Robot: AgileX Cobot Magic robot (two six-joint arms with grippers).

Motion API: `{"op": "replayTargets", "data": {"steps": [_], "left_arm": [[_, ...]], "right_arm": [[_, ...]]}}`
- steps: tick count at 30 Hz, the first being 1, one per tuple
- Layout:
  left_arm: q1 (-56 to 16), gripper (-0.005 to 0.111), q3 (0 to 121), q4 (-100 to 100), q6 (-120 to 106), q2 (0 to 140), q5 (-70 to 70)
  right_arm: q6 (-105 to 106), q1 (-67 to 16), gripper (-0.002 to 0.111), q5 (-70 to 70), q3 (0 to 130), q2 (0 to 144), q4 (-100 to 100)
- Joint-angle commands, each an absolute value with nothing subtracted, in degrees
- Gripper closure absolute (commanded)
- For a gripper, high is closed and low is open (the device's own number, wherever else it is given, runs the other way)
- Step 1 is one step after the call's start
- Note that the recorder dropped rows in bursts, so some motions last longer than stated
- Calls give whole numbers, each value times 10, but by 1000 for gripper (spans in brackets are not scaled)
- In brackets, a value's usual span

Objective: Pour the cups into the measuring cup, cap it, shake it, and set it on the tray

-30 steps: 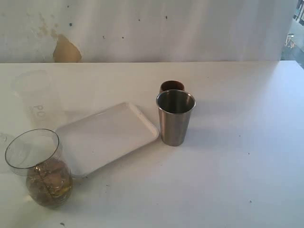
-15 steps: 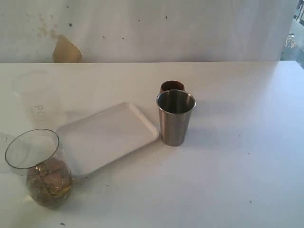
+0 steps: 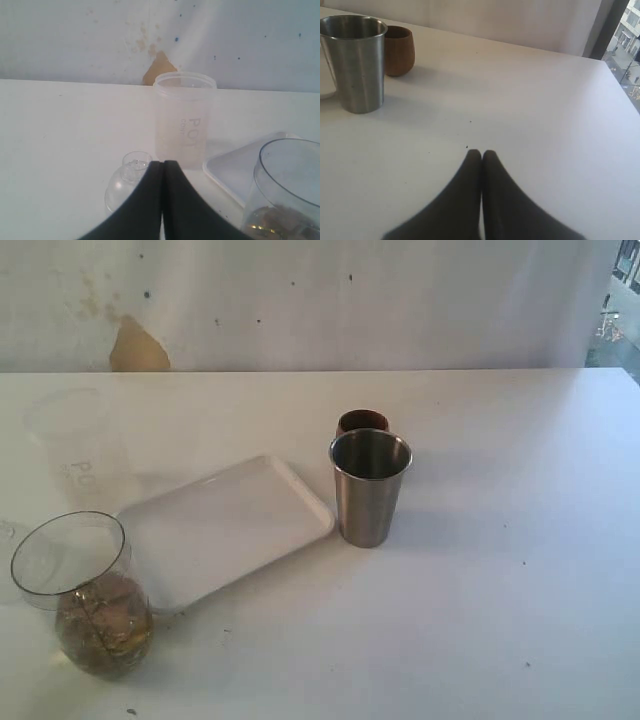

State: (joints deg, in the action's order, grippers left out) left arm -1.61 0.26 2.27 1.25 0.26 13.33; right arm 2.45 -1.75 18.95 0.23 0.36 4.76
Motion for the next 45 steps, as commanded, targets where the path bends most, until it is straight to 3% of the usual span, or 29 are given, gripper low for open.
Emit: {"op": "replayTargets", "data": {"steps": [1,23,27,37,45], "left_arm": [[-19,107,0,25,12,0,133],[-19,107,0,25,12,0,125],[-19,107,0,28,17,0,70],[-19,107,0,30,187,0,-224],[-19,107,102,68,139,59,-50]], "right_arm": [[22,-16,108,189,0,0,45],[22,-16,108,194,0,0,45],[22,-16,108,194,0,0,45],[22,-16,108,194,0,0,45],[22,-16,108,194,0,0,45]]}}
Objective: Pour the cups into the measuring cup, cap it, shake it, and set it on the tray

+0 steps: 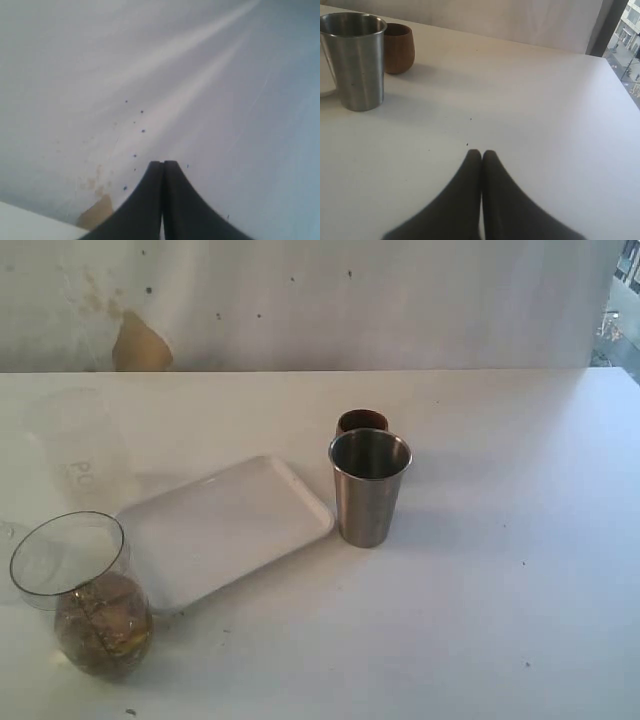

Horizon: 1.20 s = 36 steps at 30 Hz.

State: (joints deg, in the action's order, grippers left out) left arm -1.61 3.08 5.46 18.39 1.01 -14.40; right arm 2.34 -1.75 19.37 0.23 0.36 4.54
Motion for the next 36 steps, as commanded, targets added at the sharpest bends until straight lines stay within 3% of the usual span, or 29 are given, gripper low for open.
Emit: {"op": "replayTargets", "data": {"steps": [1,11,19,22,28,30,34,36], "left_arm": [[-19,107,129,68,126,83,-15],[-19,107,386,-62,103,396,302],[-19,106,451,-62,107,611,443],[-19,93,452,-47,107,674,441],[-19,44,452,-48,102,749,391],[-19,33,454,-51,90,758,358],[-19,44,490,-43,91,790,365],[-19,43,524,-57,90,828,405]], "right_arm": [[22,-16,108,194,0,0,45],[22,-16,108,194,0,0,45],[22,-16,108,194,0,0,46],[22,-16,108,194,0,0,46],[22,-16,108,194,0,0,46],[22,-16,108,194,0,0,46],[22,-16,108,194,0,0,46],[22,-16,108,194,0,0,46]]}}
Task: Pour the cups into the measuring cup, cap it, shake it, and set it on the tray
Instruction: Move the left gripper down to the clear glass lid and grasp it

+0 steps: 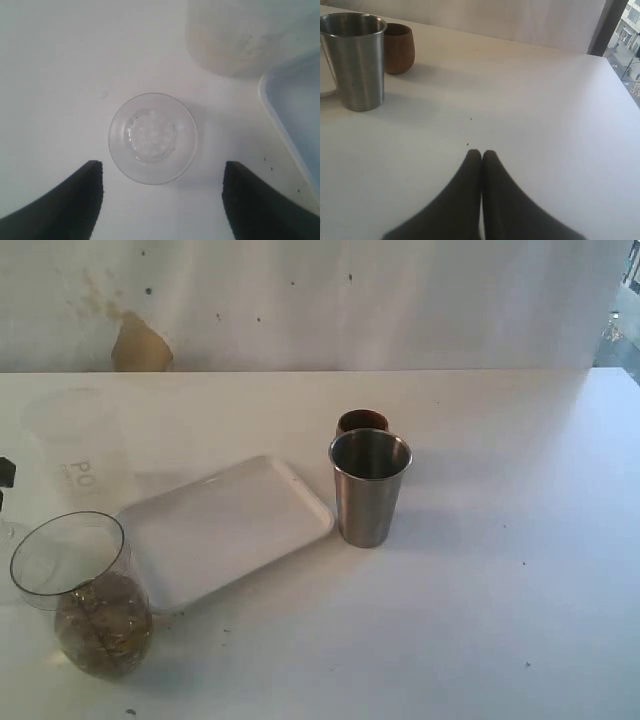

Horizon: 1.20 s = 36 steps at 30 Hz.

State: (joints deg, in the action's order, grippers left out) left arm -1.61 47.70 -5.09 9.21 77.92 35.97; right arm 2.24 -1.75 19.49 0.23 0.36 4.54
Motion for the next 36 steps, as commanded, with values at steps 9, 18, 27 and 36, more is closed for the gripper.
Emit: {"op": "replayTargets", "data": {"steps": [9,18,27,36], "left_arm": [[-19,43,588,-56,76,948,454],[-19,44,588,-64,133,971,414],[-12,46,588,-77,158,994,416],[-12,100,588,-76,103,994,430]], "right_arm": [[22,-16,108,194,0,0,46],[28,-16,108,194,0,0,45],[28,-16,108,194,0,0,45],[28,-16,108,194,0,0,45]]}}
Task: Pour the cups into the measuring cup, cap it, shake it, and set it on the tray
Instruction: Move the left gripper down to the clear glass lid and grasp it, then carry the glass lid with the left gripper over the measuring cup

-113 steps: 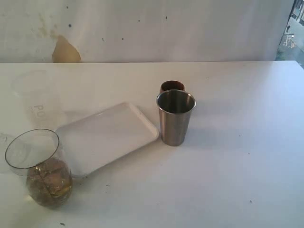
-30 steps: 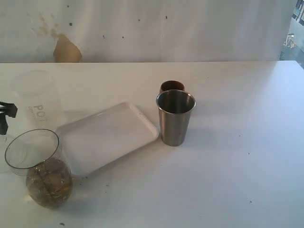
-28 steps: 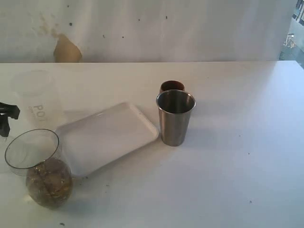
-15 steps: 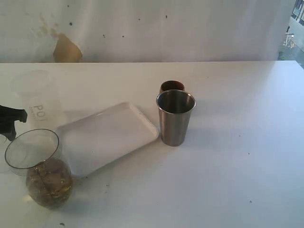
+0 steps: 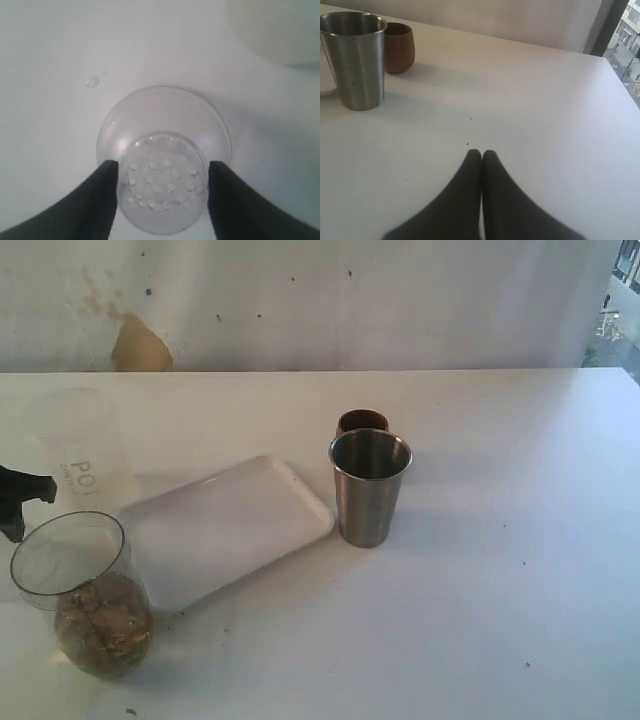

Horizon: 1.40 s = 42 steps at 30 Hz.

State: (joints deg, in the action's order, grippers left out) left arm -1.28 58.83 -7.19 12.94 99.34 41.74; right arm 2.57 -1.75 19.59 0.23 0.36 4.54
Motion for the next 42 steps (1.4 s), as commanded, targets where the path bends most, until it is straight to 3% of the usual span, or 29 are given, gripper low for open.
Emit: {"op": "replayTargets", "data": {"steps": [1,17,28,33,42], "left_arm": [[-12,107,588,-76,96,994,434],[-13,106,589,-73,56,870,475],[-17,107,749,26,-31,799,700],[-59,107,773,50,-30,771,700],[-198,107,772,57,18,766,700]], "right_arm": [[28,-16,108,194,0,0,45],[28,-16,108,194,0,0,45],[28,-16,108,194,0,0,45],[28,-16,108,194,0,0,45],[28,-16,108,194,0,0,45]]}}
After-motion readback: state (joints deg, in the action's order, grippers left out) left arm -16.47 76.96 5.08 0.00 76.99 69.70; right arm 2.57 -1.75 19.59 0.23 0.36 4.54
